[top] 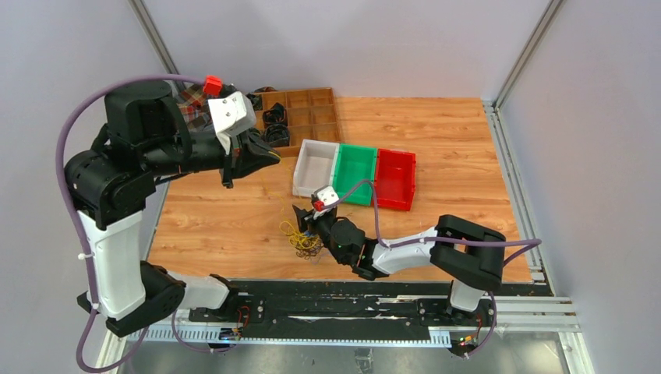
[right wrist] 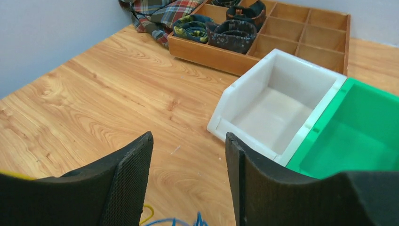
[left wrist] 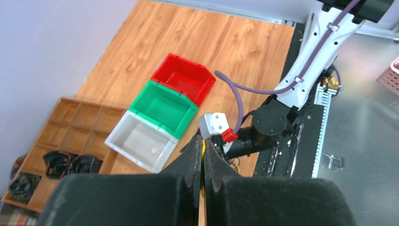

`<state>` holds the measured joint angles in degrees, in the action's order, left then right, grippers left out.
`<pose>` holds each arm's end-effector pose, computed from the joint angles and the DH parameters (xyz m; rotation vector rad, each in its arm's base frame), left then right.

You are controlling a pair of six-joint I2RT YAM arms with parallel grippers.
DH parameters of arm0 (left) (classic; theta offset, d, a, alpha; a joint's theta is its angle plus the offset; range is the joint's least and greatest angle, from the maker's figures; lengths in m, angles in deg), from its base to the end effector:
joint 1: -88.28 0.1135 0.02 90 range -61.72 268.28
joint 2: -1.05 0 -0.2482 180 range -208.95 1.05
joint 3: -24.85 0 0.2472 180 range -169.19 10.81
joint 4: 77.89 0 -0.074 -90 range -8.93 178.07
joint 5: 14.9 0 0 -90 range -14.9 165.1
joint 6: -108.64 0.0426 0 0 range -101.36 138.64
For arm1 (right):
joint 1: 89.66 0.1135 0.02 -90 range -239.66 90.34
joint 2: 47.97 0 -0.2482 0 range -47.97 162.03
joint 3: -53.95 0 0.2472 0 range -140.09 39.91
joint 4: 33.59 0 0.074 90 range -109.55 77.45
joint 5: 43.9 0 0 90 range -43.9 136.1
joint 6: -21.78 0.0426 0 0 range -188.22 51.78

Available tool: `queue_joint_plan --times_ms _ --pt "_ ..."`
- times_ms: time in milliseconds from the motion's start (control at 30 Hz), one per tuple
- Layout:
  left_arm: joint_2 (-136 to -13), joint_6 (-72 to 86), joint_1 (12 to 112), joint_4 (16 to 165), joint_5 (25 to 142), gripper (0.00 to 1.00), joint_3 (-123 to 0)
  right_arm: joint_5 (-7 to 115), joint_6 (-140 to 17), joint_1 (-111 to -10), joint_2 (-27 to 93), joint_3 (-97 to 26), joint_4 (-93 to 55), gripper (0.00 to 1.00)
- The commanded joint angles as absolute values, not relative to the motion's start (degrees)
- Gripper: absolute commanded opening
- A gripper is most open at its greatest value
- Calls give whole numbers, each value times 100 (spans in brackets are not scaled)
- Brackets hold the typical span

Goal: Untangle the cables

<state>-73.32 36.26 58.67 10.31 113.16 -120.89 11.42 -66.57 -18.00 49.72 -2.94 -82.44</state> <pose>0.1025 -0.0885 0.5492 1.1601 1.5346 -0.7775 0.1326 0.3230 0.2132 -0.3900 1.4325 0.6104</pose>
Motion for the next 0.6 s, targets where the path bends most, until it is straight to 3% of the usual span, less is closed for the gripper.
queue_joint_plan --times_ms 0,100,367,500,567 --pt "-7491 3901 5822 1546 10643 0 -13169 727 -6203 -1750 5336 51 -8015 59" --pt "-7606 4185 5822 1856 9910 0 -13489 759 -6084 -1750 5442 137 -8096 64" --pt "-7264 4739 5822 3821 8348 0 -12886 982 -6022 -1750 5646 190 -8208 70" --pt "-6916 4661 5822 4726 8097 0 -12190 1167 -6105 -1750 5580 231 -8308 74" --pt "-6833 4626 5822 4212 8405 0 -11927 1403 -6278 -1750 5337 241 -8358 76"
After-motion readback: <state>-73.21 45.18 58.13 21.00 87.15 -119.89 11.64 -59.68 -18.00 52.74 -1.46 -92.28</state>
